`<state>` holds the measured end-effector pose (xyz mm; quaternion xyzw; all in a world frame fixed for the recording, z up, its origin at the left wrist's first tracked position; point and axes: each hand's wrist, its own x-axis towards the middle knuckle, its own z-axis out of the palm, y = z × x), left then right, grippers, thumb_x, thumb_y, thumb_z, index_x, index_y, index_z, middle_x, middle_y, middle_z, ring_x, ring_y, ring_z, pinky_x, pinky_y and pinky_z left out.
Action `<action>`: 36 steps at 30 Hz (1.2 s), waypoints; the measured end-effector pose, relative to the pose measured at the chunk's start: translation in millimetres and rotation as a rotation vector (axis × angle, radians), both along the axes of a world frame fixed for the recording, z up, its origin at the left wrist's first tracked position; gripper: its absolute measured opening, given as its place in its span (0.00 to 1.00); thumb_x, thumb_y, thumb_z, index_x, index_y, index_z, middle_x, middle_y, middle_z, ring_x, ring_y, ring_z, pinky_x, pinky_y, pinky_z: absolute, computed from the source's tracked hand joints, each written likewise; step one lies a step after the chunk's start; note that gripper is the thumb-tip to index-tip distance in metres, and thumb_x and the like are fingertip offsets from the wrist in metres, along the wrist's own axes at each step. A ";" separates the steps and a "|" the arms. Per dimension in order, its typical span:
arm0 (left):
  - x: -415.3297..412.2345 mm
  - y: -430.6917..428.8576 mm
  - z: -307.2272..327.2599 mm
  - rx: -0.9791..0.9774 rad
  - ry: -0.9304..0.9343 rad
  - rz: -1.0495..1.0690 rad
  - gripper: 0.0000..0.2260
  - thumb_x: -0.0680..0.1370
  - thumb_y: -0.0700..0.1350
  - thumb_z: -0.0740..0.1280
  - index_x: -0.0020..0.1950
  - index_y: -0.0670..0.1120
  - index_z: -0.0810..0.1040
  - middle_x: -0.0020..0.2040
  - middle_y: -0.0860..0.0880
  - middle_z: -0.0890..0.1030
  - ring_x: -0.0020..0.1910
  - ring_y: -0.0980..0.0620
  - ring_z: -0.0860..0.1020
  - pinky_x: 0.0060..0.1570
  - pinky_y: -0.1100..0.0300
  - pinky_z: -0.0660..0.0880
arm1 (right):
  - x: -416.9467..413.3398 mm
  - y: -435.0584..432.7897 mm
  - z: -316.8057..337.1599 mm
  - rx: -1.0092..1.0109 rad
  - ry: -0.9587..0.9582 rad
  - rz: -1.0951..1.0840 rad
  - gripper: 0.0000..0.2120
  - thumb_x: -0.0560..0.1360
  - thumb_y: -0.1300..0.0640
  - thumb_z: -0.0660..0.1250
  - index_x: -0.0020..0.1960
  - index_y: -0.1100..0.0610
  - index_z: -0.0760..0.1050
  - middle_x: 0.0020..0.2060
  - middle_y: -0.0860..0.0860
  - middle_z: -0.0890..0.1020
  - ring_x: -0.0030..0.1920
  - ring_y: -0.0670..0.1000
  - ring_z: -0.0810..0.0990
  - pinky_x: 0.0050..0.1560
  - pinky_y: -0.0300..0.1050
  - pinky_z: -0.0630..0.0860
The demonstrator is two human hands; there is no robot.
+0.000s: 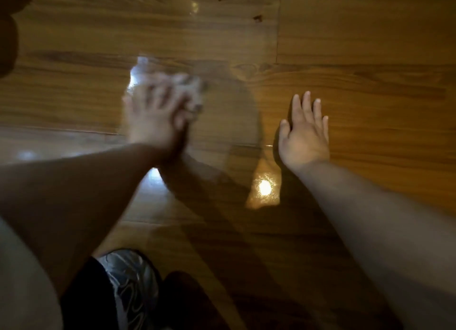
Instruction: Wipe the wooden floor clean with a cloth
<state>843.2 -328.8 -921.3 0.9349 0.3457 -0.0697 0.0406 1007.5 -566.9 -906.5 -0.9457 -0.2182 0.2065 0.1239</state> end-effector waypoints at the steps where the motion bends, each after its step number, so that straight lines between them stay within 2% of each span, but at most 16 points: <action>1: -18.4 24.3 1.3 -0.011 0.027 0.288 0.22 0.80 0.53 0.57 0.75 0.59 0.60 0.79 0.49 0.51 0.76 0.38 0.47 0.68 0.33 0.47 | -0.6 -0.9 -0.1 -0.003 0.000 0.001 0.28 0.82 0.49 0.50 0.79 0.51 0.46 0.79 0.47 0.44 0.78 0.49 0.40 0.75 0.48 0.37; 3: -24.8 36.8 4.0 -0.079 0.056 0.662 0.24 0.80 0.55 0.55 0.76 0.61 0.56 0.79 0.50 0.46 0.77 0.40 0.45 0.69 0.34 0.47 | -2.7 -0.2 -1.4 -0.016 -0.010 0.001 0.28 0.82 0.50 0.50 0.79 0.51 0.45 0.79 0.47 0.44 0.78 0.50 0.40 0.75 0.48 0.37; 7: 27.6 -16.7 6.3 -0.091 -0.005 0.710 0.28 0.80 0.58 0.57 0.78 0.58 0.52 0.79 0.49 0.45 0.77 0.42 0.45 0.71 0.36 0.47 | -7.1 5.6 0.4 -0.040 -0.023 -0.020 0.28 0.82 0.51 0.50 0.79 0.52 0.45 0.79 0.49 0.44 0.78 0.51 0.40 0.76 0.51 0.38; 9: 49.2 -52.3 5.5 -0.113 -0.010 0.467 0.27 0.80 0.55 0.57 0.78 0.57 0.53 0.79 0.47 0.47 0.77 0.40 0.44 0.70 0.36 0.46 | -6.9 5.8 3.3 -0.046 -0.002 -0.018 0.28 0.82 0.51 0.50 0.79 0.52 0.45 0.79 0.49 0.44 0.78 0.51 0.40 0.76 0.51 0.39; 13: 60.2 -127.0 10.8 -0.248 0.022 -0.473 0.24 0.79 0.53 0.56 0.75 0.58 0.59 0.79 0.50 0.51 0.77 0.41 0.43 0.71 0.38 0.42 | -5.9 -3.7 9.0 -0.047 0.040 0.009 0.29 0.81 0.53 0.51 0.79 0.51 0.46 0.79 0.48 0.44 0.78 0.50 0.40 0.76 0.50 0.40; 16: 29.1 -102.6 8.0 -0.209 -0.045 -0.620 0.24 0.78 0.58 0.50 0.74 0.57 0.63 0.78 0.52 0.55 0.77 0.43 0.49 0.71 0.40 0.48 | -9.8 -14.9 14.0 -0.081 0.042 0.016 0.29 0.81 0.52 0.51 0.79 0.51 0.46 0.79 0.48 0.44 0.78 0.51 0.41 0.76 0.51 0.41; 19: -38.2 -36.5 -9.0 -0.019 -0.133 -0.265 0.23 0.77 0.57 0.53 0.72 0.54 0.67 0.76 0.45 0.61 0.74 0.36 0.58 0.65 0.36 0.59 | -15.1 -25.2 21.3 -0.102 0.079 -0.020 0.28 0.82 0.51 0.51 0.79 0.51 0.45 0.79 0.48 0.43 0.78 0.52 0.40 0.77 0.52 0.41; 21: -72.6 -8.4 -14.0 0.035 -0.142 0.344 0.24 0.78 0.56 0.54 0.74 0.54 0.63 0.78 0.43 0.56 0.75 0.36 0.54 0.69 0.36 0.53 | -21.9 -32.7 24.2 -0.120 0.086 -0.043 0.29 0.82 0.51 0.51 0.79 0.51 0.44 0.79 0.49 0.43 0.78 0.52 0.40 0.77 0.53 0.41; 23: -68.5 -13.0 -9.3 0.045 -0.366 0.886 0.25 0.79 0.55 0.53 0.77 0.54 0.60 0.78 0.42 0.51 0.77 0.40 0.49 0.74 0.43 0.47 | -31.8 -38.4 25.6 -0.132 0.096 -0.063 0.29 0.82 0.51 0.51 0.79 0.51 0.43 0.78 0.49 0.42 0.78 0.52 0.39 0.77 0.53 0.41; 24: -55.5 -24.1 -3.2 0.056 -0.440 0.986 0.26 0.78 0.54 0.50 0.77 0.53 0.58 0.78 0.42 0.50 0.77 0.42 0.47 0.74 0.46 0.45 | -37.6 -40.0 25.7 -0.133 0.104 -0.077 0.29 0.82 0.51 0.51 0.79 0.51 0.43 0.78 0.49 0.41 0.78 0.53 0.39 0.77 0.54 0.41; 26: -36.7 -49.2 10.1 0.014 -0.342 0.997 0.29 0.76 0.54 0.45 0.78 0.52 0.54 0.78 0.42 0.49 0.77 0.42 0.46 0.74 0.46 0.44 | -51.2 -41.6 27.0 -0.147 0.126 -0.092 0.29 0.82 0.51 0.51 0.79 0.51 0.43 0.78 0.49 0.40 0.78 0.53 0.39 0.77 0.54 0.41; 28: -26.0 -82.9 10.5 -0.061 -0.087 0.713 0.30 0.78 0.55 0.51 0.79 0.52 0.49 0.78 0.40 0.47 0.77 0.38 0.45 0.72 0.38 0.48 | -63.4 -41.3 28.3 -0.159 0.143 -0.086 0.29 0.82 0.50 0.51 0.79 0.49 0.43 0.78 0.50 0.39 0.78 0.54 0.38 0.77 0.55 0.42; 30: -27.5 -130.1 10.5 -0.197 0.064 0.061 0.31 0.79 0.54 0.56 0.79 0.53 0.46 0.79 0.43 0.44 0.76 0.36 0.43 0.69 0.33 0.49 | -75.6 -42.0 31.6 -0.165 0.171 -0.068 0.28 0.82 0.50 0.51 0.79 0.46 0.44 0.78 0.49 0.39 0.78 0.54 0.38 0.76 0.55 0.42; 32: -36.3 -169.4 16.9 -0.387 0.111 -0.504 0.30 0.79 0.52 0.57 0.78 0.56 0.47 0.79 0.50 0.41 0.76 0.41 0.38 0.71 0.36 0.43 | -86.0 -45.1 33.3 -0.177 0.186 -0.055 0.29 0.81 0.51 0.53 0.78 0.43 0.45 0.78 0.49 0.39 0.78 0.54 0.38 0.76 0.54 0.42; 34: -48.6 -167.4 23.3 -0.357 0.107 -0.646 0.26 0.80 0.53 0.56 0.77 0.59 0.51 0.79 0.53 0.42 0.76 0.46 0.38 0.72 0.40 0.40 | -96.7 -51.4 35.3 -0.190 0.188 -0.050 0.29 0.81 0.51 0.53 0.78 0.43 0.46 0.78 0.48 0.40 0.78 0.54 0.38 0.76 0.54 0.43; 36: -63.2 -125.3 29.5 -0.254 0.117 -0.463 0.25 0.81 0.56 0.55 0.77 0.60 0.52 0.79 0.53 0.43 0.77 0.45 0.41 0.73 0.40 0.45 | -105.6 -57.1 35.6 -0.189 0.192 -0.051 0.29 0.81 0.51 0.53 0.78 0.43 0.46 0.78 0.48 0.40 0.78 0.54 0.39 0.76 0.54 0.43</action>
